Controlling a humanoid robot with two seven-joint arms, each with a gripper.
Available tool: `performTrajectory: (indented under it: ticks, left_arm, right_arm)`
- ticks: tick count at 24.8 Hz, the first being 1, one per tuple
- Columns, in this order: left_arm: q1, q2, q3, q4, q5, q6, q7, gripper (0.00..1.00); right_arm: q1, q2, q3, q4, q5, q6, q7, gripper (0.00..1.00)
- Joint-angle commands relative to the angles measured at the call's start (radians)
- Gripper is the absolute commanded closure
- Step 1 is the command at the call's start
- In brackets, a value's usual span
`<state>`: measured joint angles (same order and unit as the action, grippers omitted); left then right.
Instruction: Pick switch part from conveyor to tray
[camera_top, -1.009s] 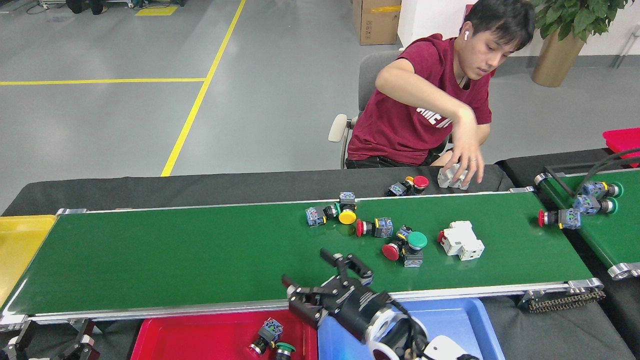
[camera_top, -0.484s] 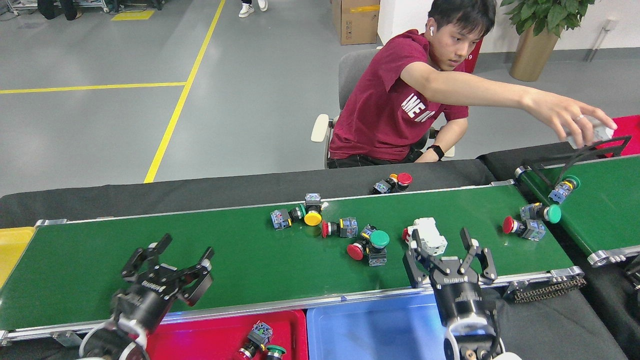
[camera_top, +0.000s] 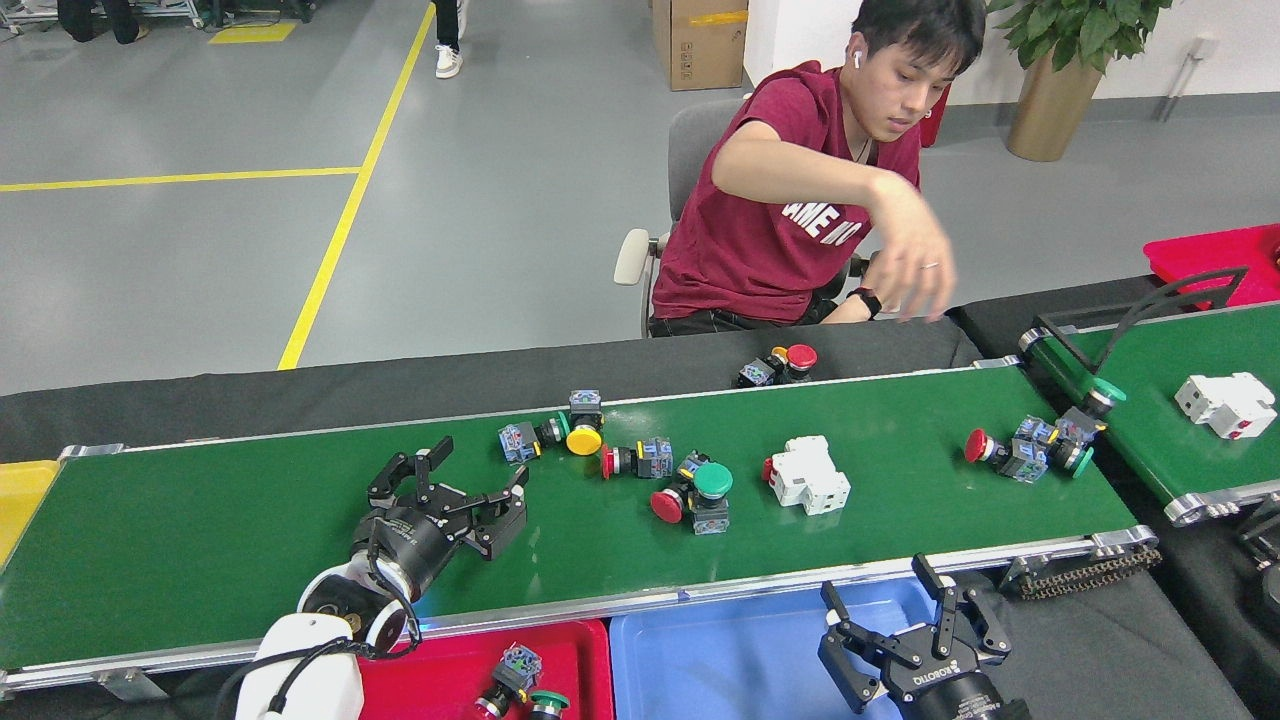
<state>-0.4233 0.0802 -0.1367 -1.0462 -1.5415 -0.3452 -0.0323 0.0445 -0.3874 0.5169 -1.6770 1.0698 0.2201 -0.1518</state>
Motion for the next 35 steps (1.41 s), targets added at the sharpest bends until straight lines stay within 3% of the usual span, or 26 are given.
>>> performTrajectory:
  ticks: [1,7,10,14,15,17,18,19,20,23,26,28,30,33,35]
  left_arm:
    - [-0.048,-0.002,0.000,0.035,-0.005,0.017,0.005,0.00]
    - [-0.150,-0.014,-0.001,0.209,-0.005,0.057,0.015,0.00]
    - [-0.153,-0.017,-0.003,0.236,-0.005,0.055,0.015,0.00]
    - [-0.157,-0.020,-0.017,0.261,-0.005,0.066,0.015,0.04]
    - [-0.161,-0.028,-0.017,0.264,-0.005,0.072,0.015,0.09]
    - [-0.167,-0.042,-0.017,0.272,-0.003,0.100,0.015,0.31]
    - [-0.167,-0.046,-0.014,0.275,-0.003,0.111,0.015,0.44]
    - [-0.167,-0.050,-0.011,0.278,0.000,0.120,0.015,0.58]
    - [-0.167,-0.057,-0.007,0.282,0.000,0.123,0.015,0.65]
    - [-0.164,-0.060,-0.003,0.287,0.006,0.123,0.017,0.71]
    - [-0.143,-0.051,-0.003,0.273,0.009,0.109,0.048,0.81]
    - [-0.094,-0.046,-0.006,0.227,0.006,0.080,0.081,0.83]
    - [-0.026,-0.031,-0.003,0.123,0.006,-0.003,0.083,0.83]
    - [0.142,0.044,0.009,-0.133,0.011,-0.142,0.081,0.83]
    - [0.250,0.082,0.043,-0.275,0.011,-0.216,0.081,0.83]
  right_arm:
    - [-0.015,0.018,-0.005,-0.006,0.001,0.015,0.015,0.00]
    - [-0.173,0.145,0.075,0.125,0.042,0.163,0.106,0.01]
    - [-0.311,0.228,0.166,0.282,0.039,0.226,0.106,0.01]
    - [-0.471,0.370,0.184,0.546,0.036,0.226,0.104,0.01]
    - [-0.497,0.389,0.184,0.586,0.035,0.225,0.104,0.01]
    - [-0.534,0.415,0.184,0.654,0.027,0.216,0.104,0.06]
    - [-0.545,0.423,0.184,0.674,0.021,0.206,0.106,0.11]
    - [-0.551,0.423,0.184,0.681,0.010,0.186,0.107,0.25]
    - [-0.555,0.417,0.184,0.681,0.001,0.147,0.110,0.41]
    - [-0.555,0.412,0.183,0.683,-0.010,0.038,0.121,0.92]
    - [-0.546,0.412,0.181,0.649,-0.014,0.018,0.120,0.92]
    - [-0.512,0.384,0.181,0.559,-0.016,-0.039,0.132,0.92]
    - [-0.454,0.297,0.181,0.413,-0.022,-0.082,0.163,0.92]
    - [-0.296,0.101,0.181,0.154,-0.051,-0.130,0.179,0.90]
    - [-0.210,-0.022,0.180,0.054,-0.053,-0.171,0.169,0.89]
